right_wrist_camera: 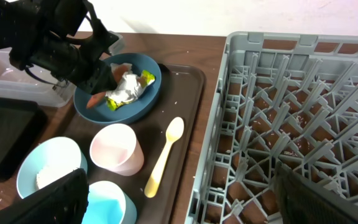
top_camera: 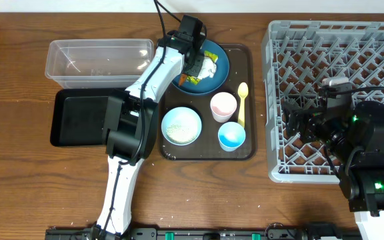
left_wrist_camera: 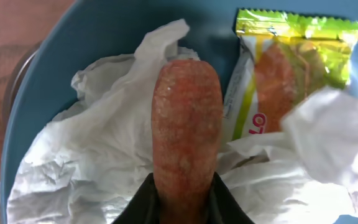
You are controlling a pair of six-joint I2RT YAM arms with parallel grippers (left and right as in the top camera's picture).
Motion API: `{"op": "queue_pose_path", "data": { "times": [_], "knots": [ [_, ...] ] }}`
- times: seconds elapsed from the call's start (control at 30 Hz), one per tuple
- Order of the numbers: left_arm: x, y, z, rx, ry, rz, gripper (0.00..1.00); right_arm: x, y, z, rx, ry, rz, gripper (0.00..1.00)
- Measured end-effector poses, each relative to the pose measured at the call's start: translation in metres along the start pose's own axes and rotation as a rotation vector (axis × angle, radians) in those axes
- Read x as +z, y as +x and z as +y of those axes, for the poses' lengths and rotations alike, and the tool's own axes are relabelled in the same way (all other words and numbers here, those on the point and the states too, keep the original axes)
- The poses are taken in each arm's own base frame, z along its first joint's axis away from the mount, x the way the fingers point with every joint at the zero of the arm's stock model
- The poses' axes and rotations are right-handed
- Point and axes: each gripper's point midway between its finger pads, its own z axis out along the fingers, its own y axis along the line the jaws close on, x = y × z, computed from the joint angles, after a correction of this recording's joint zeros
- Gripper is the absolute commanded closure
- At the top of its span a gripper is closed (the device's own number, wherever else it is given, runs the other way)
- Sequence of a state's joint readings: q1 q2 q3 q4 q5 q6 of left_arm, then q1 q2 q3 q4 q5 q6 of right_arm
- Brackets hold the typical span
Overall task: Sort waste into correct bins and load items into the dishwasher rack
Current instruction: 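Close the left gripper on the orange carrot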
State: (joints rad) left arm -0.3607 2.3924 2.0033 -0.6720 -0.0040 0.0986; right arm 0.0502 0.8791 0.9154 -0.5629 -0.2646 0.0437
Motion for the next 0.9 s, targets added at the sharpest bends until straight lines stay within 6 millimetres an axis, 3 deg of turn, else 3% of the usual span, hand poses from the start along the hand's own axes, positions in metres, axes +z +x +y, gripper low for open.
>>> {"op": "queue_pose_path", "data": {
  "times": [0.07,0.17,0.2,0.33,0.5,0.63,0.9],
  "knots": [
    [0.0000,0.0000,0.0001,-0.002,0.000,0.000,0.89,0.0000,0.0001,0.0000,0.000,0.000,0.000,0.07],
    [0.0000,0.0000,0.0001,-0.006,0.000,0.000,0.71,0.0000,0.0002,0.0000,0.000,0.000,0.001,0.07],
    [0.0000,-0.0001,0.0001,-0.006,0.000,0.000,0.70,0.0000,0.0002,0.0000,0.000,0.000,0.001,0.07],
    [0.0000,-0.0002,0.0005,-0.010,-0.003,-0.001,0.70,0.0000,0.0003,0.0000,0.000,0.000,0.001,0.07],
    [0.0000,-0.0005,0.0005,-0.013,-0.003,-0.002,0.80,0.0000,0.0003,0.0000,0.000,0.000,0.001,0.07],
    [0.0000,-0.0005,0.0005,-0.013,-0.003,-0.002,0.81,0.0000,0.0003,0.0001,0.000,0.000,0.001,0.07],
    [0.0006,-0.0022,0.0006,-0.014,-0.003,-0.011,0.64,0.0000,0.0003,0.0001,0.000,0.000,0.001,0.07]
  ]
}}
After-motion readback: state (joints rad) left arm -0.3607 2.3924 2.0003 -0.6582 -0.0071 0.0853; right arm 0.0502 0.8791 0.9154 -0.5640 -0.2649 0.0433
